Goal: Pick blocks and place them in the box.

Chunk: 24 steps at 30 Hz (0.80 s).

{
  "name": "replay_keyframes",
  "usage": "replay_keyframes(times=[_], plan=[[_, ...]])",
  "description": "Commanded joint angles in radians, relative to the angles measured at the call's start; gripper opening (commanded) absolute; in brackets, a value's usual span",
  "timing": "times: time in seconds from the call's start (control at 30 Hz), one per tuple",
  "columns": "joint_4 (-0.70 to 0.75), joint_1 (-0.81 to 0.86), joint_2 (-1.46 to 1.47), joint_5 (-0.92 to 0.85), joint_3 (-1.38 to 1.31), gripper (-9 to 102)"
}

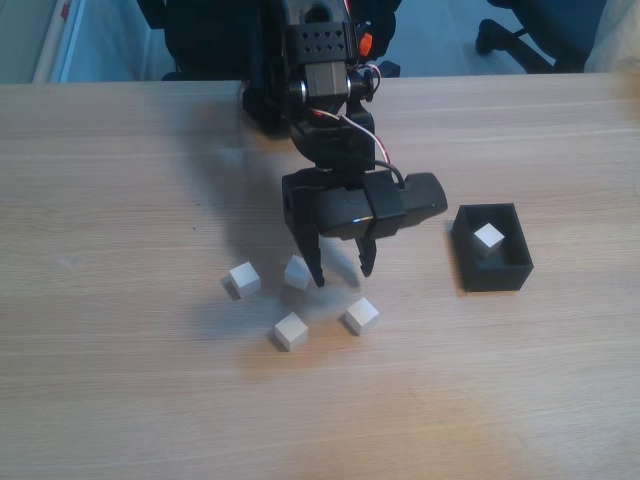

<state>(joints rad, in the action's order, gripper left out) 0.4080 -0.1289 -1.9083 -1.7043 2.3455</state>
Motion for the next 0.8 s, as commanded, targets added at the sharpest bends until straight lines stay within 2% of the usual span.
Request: replay_keyframes(times=[0.0, 0.3, 0.77], plan=[[-0.018, -0.005, 0.031, 0.008, -0.091, 20], [-0.005, -0.006, 0.190, 0.052, -0.238, 21], [-0.055, -0.020, 0.311, 0.098, -0.311, 21]])
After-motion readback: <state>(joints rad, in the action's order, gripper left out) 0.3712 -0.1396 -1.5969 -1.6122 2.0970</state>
